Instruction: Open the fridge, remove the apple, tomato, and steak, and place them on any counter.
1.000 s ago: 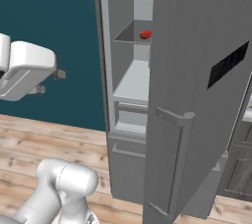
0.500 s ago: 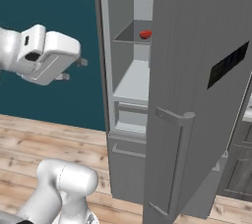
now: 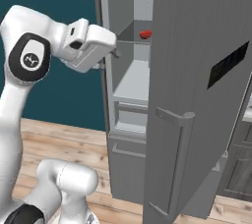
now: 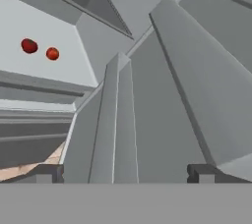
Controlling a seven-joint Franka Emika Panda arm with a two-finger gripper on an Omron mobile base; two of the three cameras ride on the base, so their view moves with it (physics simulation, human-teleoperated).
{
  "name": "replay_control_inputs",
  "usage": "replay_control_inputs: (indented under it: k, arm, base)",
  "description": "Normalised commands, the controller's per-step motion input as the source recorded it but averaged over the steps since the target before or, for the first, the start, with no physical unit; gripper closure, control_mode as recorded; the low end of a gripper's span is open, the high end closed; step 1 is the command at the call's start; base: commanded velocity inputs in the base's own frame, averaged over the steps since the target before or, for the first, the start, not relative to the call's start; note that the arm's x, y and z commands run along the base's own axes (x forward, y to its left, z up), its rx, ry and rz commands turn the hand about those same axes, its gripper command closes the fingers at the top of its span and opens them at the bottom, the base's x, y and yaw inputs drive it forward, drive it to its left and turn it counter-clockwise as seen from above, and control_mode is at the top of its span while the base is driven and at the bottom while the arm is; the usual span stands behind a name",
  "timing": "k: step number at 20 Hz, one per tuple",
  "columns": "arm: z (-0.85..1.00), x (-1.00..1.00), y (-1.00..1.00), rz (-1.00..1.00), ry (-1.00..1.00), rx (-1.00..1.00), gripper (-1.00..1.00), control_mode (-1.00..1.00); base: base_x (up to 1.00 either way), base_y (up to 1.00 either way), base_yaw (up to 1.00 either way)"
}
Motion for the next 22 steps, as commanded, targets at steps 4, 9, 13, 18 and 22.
replay_control_inputs:
  k: [4, 9, 13, 18, 22]
  arm:
    - [-0.14, 0.79, -0.4, -0.11, 0.0, 0.0, -1.0, -1.0]
    - [-0.02, 0.77, -0.48, -0.09, 0.0, 0.0, -1.0, -1.0]
    - [-0.02, 0.57, -0.62, -0.08, 0.0, 0.0, -1.0, -1.0]
    - [-0.06, 0.66, -0.53, -0.05, 0.0, 0.0, -1.0, -1.0]
    - [0.0, 0.42, -0.67, -0.07, 0.0, 0.0, -1.0, -1.0]
  base:
    - [0.0, 0.0, 0.0]
    - [0.0, 0.0, 0.0]
    - [0.0, 0.0, 0.0]
    - [0.0, 0.0, 0.0]
    - [0.0, 0.0, 0.0]
